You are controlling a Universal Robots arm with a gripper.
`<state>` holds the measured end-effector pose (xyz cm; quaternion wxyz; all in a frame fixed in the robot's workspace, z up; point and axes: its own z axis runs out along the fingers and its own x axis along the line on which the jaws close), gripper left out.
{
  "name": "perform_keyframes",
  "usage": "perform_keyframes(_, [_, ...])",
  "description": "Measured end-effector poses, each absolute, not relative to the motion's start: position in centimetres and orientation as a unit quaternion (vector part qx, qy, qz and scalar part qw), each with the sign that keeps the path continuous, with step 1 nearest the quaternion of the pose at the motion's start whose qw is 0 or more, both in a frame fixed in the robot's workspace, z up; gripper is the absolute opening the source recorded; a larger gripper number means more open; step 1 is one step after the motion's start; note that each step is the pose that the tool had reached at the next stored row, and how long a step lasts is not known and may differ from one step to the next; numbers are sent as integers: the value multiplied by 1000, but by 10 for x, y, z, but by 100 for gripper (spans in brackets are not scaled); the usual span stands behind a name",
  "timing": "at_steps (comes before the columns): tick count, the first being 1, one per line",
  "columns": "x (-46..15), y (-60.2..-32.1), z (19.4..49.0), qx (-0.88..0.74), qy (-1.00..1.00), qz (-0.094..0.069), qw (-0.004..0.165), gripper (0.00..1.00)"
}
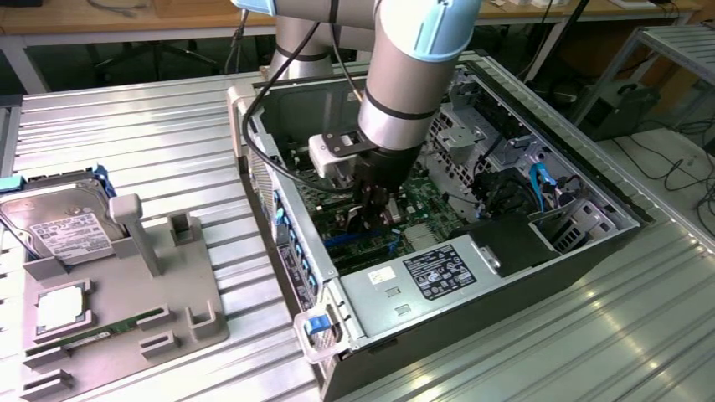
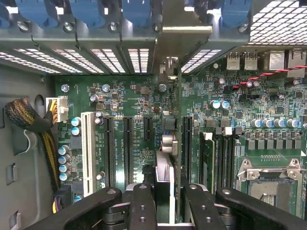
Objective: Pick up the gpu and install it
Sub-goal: 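Insert the gpu into the slot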
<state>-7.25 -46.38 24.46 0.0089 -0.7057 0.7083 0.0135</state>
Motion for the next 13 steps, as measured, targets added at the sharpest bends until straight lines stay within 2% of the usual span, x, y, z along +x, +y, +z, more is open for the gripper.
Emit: perform_keyframes(13, [-73,-464,238,-706,708,14,10,28])
